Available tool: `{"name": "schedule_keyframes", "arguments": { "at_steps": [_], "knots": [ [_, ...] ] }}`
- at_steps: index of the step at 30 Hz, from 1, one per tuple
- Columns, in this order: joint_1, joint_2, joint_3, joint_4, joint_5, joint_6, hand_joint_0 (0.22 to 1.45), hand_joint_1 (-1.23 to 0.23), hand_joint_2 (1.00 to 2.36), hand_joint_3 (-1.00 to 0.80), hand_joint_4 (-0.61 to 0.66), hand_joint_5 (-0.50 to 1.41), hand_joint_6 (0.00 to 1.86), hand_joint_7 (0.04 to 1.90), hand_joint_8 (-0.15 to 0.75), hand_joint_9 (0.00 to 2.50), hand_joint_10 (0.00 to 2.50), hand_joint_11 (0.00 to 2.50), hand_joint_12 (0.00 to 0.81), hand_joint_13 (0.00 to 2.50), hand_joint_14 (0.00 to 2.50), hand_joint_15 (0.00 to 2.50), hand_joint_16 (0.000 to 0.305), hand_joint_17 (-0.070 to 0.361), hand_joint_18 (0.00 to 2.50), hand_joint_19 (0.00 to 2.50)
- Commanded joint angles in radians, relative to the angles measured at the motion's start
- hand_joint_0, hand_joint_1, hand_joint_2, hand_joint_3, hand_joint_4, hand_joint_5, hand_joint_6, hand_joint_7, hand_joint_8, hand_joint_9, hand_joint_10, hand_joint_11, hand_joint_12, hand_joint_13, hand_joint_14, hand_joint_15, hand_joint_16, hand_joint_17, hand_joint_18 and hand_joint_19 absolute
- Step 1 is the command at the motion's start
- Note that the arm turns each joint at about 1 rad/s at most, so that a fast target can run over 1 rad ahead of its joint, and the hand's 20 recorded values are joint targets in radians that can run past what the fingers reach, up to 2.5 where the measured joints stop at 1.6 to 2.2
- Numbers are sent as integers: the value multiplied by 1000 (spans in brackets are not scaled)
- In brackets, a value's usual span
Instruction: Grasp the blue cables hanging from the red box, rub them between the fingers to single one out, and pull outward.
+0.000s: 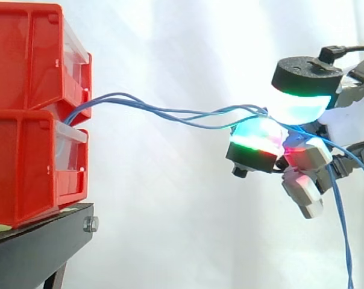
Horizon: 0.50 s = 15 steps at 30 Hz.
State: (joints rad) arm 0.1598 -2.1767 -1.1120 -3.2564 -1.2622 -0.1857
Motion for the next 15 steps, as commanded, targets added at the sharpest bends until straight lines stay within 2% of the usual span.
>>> {"name": "schedule_keyframes", "arguments": {
  "at_steps": [1, 6, 15],
  "knots": [
    [-3, 0, 0, 12, 1, 0, 643, -802, 1000, -500, 107, -153, 871, 1016, 241, 1277, 25, 726, 300, 1034, 32, 683, 45, 101, 772, 657],
    [-3, 0, 0, 12, 1, 0, 571, -715, 1000, -500, 108, -148, 858, 1020, 250, 1301, 23, 729, 310, 1042, 31, 685, 46, 104, 779, 679],
    [-3, 0, 0, 10, 1, 0, 541, -699, 1000, -500, 115, -144, 850, 1039, 258, 1303, 24, 717, 315, 1049, 32, 685, 48, 108, 791, 684]
  ]
}}
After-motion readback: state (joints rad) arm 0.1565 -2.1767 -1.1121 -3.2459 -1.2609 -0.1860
